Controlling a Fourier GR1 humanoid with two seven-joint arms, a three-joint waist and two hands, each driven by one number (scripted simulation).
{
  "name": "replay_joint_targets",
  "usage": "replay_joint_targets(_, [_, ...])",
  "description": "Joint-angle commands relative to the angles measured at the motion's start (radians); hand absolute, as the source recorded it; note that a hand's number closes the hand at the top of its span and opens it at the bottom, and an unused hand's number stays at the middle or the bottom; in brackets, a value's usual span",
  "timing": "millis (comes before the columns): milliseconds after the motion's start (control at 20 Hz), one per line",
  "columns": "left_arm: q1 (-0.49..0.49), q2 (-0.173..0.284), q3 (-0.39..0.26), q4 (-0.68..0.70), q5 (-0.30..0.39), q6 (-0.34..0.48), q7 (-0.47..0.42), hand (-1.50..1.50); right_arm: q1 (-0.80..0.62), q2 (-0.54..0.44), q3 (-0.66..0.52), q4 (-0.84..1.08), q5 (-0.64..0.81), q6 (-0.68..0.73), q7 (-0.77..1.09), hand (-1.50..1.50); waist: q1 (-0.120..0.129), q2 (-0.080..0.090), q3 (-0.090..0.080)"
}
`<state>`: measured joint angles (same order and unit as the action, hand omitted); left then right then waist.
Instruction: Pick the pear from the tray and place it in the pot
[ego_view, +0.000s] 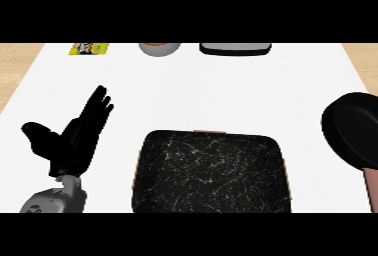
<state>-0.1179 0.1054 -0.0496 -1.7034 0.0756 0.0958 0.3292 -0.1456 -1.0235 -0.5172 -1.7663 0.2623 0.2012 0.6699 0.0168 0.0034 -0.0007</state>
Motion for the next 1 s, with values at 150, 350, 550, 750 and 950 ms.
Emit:
replay_joint_targets(150, [-0.036,-0.006,0.016,0.041,-0.018,0.005,-0.006,0.00,-0.133,0.023,0.136,0.264,0.081,-0.017,-0.147,1.50,-0.005,0.000,0.001])
replay_joint_targets(350, [0.011,-0.010,-0.007,-0.023,-0.018,0.002,0.017,0.00,-0.167,0.132,0.186,0.367,0.075,-0.060,-0.156,1.50,0.005,0.000,0.001])
replay_joint_targets(550, [0.009,0.013,0.045,0.062,0.032,-0.060,-0.076,0.00,-0.243,0.204,0.188,0.497,0.040,-0.069,-0.123,-1.50,0.005,0.002,0.001])
replay_joint_targets(750, [0.008,0.014,0.043,0.028,0.021,-0.040,-0.016,0.00,-0.311,0.275,0.160,0.532,-0.030,-0.075,-0.111,-1.50,0.000,-0.001,0.001])
replay_joint_targets(950, [-0.007,-0.022,0.006,-0.004,-0.022,0.008,0.004,0.00,-0.322,0.313,0.061,0.516,-0.054,-0.215,-0.204,-1.50,-0.010,-0.003,0.002])
